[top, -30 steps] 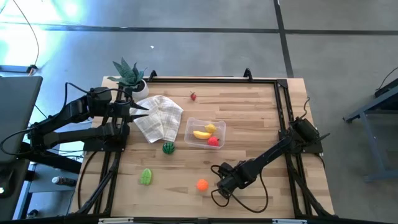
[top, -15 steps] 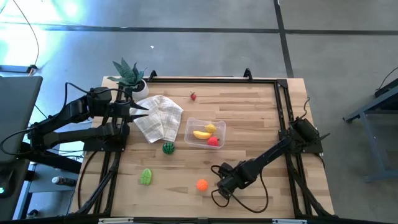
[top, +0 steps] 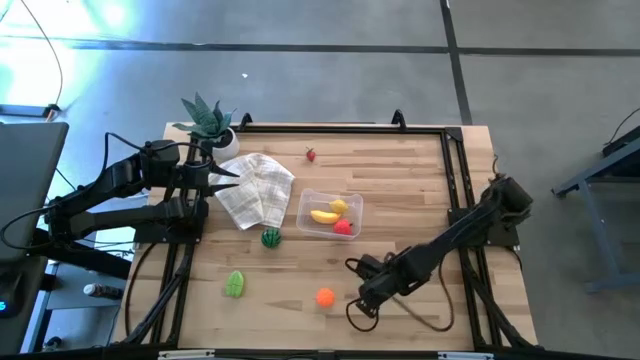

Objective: Pick and placing Produce into tupperware
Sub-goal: Put the green melon into the transparent container

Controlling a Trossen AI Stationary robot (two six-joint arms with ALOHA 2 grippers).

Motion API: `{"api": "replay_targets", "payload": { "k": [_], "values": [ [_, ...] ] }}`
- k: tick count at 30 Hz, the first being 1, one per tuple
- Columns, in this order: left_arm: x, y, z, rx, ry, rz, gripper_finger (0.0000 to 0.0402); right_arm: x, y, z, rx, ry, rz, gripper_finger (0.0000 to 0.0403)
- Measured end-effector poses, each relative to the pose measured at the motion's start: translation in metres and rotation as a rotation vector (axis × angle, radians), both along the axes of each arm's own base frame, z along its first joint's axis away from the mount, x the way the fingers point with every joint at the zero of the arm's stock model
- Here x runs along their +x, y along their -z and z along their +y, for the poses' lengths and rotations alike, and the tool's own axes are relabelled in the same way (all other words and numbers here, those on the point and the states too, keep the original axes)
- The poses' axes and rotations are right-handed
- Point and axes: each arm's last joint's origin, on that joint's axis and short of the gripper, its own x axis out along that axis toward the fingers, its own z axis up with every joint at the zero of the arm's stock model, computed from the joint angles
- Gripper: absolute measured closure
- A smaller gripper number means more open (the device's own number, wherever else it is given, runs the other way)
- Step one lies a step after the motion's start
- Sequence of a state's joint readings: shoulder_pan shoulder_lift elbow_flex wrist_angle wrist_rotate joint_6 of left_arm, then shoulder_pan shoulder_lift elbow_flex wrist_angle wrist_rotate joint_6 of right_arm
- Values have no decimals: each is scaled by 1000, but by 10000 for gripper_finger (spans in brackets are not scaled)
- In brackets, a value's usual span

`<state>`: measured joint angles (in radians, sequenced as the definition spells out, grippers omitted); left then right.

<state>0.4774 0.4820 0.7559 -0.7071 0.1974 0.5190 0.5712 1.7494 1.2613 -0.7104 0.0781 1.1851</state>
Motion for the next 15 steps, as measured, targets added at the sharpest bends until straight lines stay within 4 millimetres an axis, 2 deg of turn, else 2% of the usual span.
{"api": "replay_targets", "payload": {
  "k": [6, 15],
  "values": [
    [0, 0, 0, 0, 0, 0, 316, -4, -48, -24, -25, -10, -212, 176],
    [0, 0, 0, 0, 0, 0, 316, -3, -100, -85, -79, 43, -449, 176]
  ]
}}
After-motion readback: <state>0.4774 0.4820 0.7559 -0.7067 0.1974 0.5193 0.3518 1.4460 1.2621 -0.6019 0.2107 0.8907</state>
